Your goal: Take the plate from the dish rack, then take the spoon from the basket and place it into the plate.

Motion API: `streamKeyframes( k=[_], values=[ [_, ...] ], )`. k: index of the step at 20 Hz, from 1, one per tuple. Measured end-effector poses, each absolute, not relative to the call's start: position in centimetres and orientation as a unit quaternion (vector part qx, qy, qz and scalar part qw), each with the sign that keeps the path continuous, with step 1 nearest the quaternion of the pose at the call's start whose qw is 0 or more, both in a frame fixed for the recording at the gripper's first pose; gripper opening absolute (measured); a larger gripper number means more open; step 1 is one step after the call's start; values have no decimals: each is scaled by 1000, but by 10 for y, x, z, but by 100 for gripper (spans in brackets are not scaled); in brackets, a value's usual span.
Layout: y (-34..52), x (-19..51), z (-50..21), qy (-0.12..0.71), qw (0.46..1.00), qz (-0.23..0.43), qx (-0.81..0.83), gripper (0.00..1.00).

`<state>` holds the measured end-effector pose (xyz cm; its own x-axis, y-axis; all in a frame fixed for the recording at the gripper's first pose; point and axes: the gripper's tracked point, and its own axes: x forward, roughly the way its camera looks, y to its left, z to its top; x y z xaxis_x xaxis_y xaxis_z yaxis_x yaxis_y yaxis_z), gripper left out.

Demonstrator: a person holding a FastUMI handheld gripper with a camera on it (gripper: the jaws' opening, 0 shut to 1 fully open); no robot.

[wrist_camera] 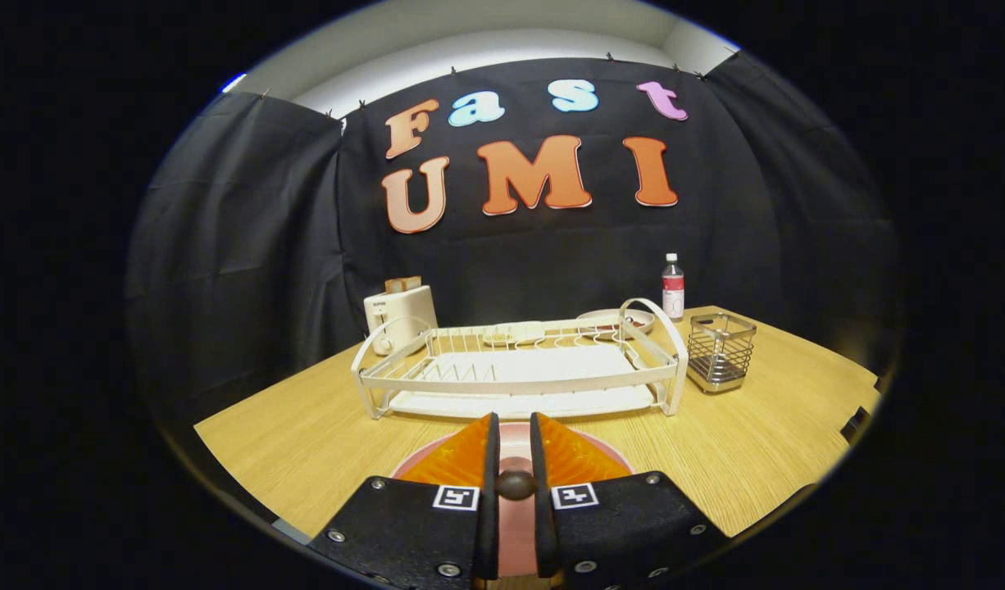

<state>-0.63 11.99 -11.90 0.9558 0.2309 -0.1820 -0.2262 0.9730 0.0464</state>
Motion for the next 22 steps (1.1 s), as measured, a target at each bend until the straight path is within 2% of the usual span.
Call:
streamKeyframes(
  k=[3,8,10,14,22],
  values=[
    [118,-13,-129,105,988,112,5,25],
    [108,-17,-123,102,989,104,-3,82],
    [100,-15,-120,103,990,99,0,96],
    [84,-19,-111,104,989,99,-16,98],
    [16,-2,-31,40,997,66,-31,97]
  ],
)
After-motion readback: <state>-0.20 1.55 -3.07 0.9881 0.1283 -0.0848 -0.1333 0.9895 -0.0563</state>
